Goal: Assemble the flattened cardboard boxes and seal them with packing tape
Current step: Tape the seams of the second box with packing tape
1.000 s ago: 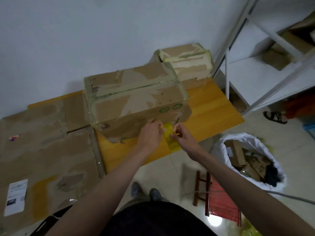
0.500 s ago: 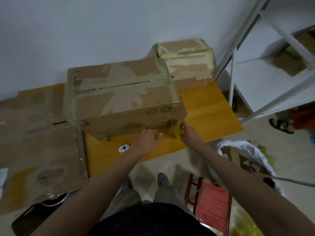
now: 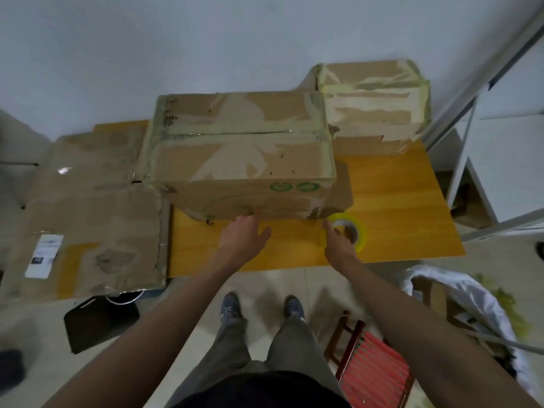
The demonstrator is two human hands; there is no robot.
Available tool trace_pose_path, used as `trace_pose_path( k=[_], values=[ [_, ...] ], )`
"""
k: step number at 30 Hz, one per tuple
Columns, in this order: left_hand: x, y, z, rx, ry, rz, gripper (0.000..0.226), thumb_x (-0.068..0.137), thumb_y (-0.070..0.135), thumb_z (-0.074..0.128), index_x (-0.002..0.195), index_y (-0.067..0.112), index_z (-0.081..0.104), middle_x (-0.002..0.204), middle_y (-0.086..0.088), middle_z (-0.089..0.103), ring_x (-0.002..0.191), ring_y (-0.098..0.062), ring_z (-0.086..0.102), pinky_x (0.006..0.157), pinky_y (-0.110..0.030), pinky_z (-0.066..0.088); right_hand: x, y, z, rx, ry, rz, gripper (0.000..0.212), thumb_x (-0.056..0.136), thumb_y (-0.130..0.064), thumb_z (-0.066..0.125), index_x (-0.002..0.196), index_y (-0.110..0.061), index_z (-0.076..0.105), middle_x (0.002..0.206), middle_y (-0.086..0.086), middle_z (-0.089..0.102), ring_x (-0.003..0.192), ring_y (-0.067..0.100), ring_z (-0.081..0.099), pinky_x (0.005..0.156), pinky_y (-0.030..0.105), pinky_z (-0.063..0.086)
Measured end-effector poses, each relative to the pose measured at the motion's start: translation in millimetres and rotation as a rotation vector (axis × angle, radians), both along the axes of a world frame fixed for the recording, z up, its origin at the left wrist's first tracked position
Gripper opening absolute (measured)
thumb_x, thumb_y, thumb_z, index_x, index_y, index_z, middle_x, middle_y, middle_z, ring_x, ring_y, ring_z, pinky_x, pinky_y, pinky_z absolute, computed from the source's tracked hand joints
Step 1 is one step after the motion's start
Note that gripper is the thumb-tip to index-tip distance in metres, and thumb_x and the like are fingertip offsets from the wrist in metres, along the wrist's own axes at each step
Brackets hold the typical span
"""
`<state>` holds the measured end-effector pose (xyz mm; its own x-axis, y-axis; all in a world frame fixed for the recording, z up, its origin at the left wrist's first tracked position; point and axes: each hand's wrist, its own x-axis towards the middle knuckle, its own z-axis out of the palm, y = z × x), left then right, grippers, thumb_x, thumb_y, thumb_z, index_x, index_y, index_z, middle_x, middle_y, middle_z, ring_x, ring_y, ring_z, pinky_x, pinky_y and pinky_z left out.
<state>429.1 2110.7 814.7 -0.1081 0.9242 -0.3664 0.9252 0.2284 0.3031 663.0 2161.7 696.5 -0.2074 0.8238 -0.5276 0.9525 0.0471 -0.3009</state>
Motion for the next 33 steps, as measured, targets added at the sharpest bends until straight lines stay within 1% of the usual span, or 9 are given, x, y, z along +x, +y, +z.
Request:
trace_pose_path(
  k=[3, 6, 11, 14, 17, 21, 25, 30, 33],
  values=[
    [-14.3, -1.2, 11.2, 0.059, 0.004, 0.003, 0.039, 0.101, 0.042, 0.049, 0.131, 0.020, 0.061, 0.107, -0.004, 0.070, 0.091, -0.025, 0.065, 0.071, -0.038, 0.057, -6.0, 0.2, 18.3, 0.137, 0.064, -0.118, 0.051, 0.092, -0.005, 0.057, 0.139, -0.013, 0.038, 0.125, 0.016, 0.053, 0.101, 0.036, 0.059, 0.065, 0.041, 0.048],
    [-27.0, -1.6, 26.1, 0.172, -0.052, 0.020, 0.029, 0.101, 0.039, 0.046, 0.112, 0.023, 0.068, 0.096, 0.001, 0.067, 0.081, -0.025, 0.065, 0.071, -0.038, 0.056, -22.5, -1.8, 57.5, 0.418, 0.167, -0.109, 0.017, 0.092, -0.024, 0.059, 0.104, -0.012, 0.056, 0.096, 0.010, 0.063, 0.082, 0.033, 0.063, 0.053, 0.034, 0.041],
    [-53.4, -0.3, 50.4, 0.504, -0.062, -0.001, 0.013, 0.100, 0.027, 0.047, 0.103, 0.019, 0.058, 0.105, 0.000, 0.055, 0.090, -0.021, 0.057, 0.070, -0.035, 0.047, -81.7, -10.8, 128.3, 0.738, 0.357, 0.094, 0.016, 0.089, -0.026, 0.058, 0.076, -0.017, 0.055, 0.063, -0.005, 0.051, 0.055, 0.020, 0.053, 0.047, 0.026, 0.033],
    [-84.3, 2.9, 54.1, 0.647, 0.031, -0.032, 0.030, 0.102, 0.023, 0.042, 0.125, 0.009, 0.054, 0.125, -0.010, 0.053, 0.116, -0.028, 0.051, 0.094, -0.042, 0.048, -135.8, -6.5, 159.9, 0.826, 0.400, 0.227, 0.008, 0.089, -0.021, 0.058, 0.084, -0.015, 0.058, 0.081, -0.003, 0.058, 0.074, 0.014, 0.053, 0.058, 0.027, 0.044],
    [-120.5, 10.3, 52.7, 0.441, 0.093, 0.022, 0.058, 0.107, 0.037, 0.024, 0.156, 0.005, 0.023, 0.163, -0.012, 0.020, 0.152, -0.027, 0.014, 0.124, -0.042, 0.016, -189.7, 3.6, 174.2, 0.800, 0.337, 0.295, 0.018, 0.094, -0.018, 0.052, 0.109, -0.014, 0.062, 0.108, 0.000, 0.060, 0.100, 0.017, 0.055, 0.083, 0.032, 0.050],
    [-170.3, 12.4, 41.0, 0.260, 0.177, 0.039, 0.068, 0.105, 0.048, 0.009, 0.158, 0.006, 0.003, 0.166, -0.009, -0.005, 0.153, -0.019, -0.007, 0.125, -0.038, -0.001, -252.2, 9.7, 179.0, 0.597, 0.299, 0.353, 0.043, 0.102, -0.019, 0.042, 0.144, -0.010, 0.046, 0.148, 0.005, 0.046, 0.135, 0.020, 0.043, 0.110, 0.036, 0.040],
    [-206.5, 5.5, 38.2, 0.264, 0.141, 0.012, 0.063, 0.106, 0.043, 0.009, 0.158, 0.010, -0.001, 0.166, -0.006, -0.007, 0.153, -0.017, -0.007, 0.125, -0.037, -0.002, -297.7, 12.9, 174.6, 0.499, 0.259, 0.417, 0.048, 0.105, -0.019, 0.038, 0.152, -0.010, 0.036, 0.161, 0.003, 0.030, 0.149, 0.018, 0.023, 0.123, 0.035, 0.019],
    [-221.2, 1.4, 21.1, 0.387, -0.247, -0.007, 0.060, 0.108, 0.032, 0.019, 0.158, 0.009, -0.005, 0.165, -0.003, -0.018, 0.153, -0.014, -0.004, 0.124, -0.040, 0.013, -327.1, 9.0, 170.3, 0.461, 0.195, 0.426, 0.051, 0.106, -0.022, 0.033, 0.157, -0.019, 0.026, 0.164, -0.005, 0.021, 0.152, 0.017, 0.012, 0.123, 0.048, 0.011],
    [-220.5, -1.7, 15.5, 0.448, -0.490, 0.063, 0.062, 0.109, 0.028, 0.026, 0.158, 0.013, -0.008, 0.164, 0.005, -0.020, 0.152, -0.011, 0.009, 0.108, -0.023, 0.032, -335.1, 6.8, 167.0, 0.444, 0.197, 0.411, 0.054, 0.105, -0.017, 0.035, 0.158, -0.021, 0.022, 0.164, -0.006, 0.020, 0.153, 0.018, 0.008, 0.122, 0.055, 0.006]
  ],
)
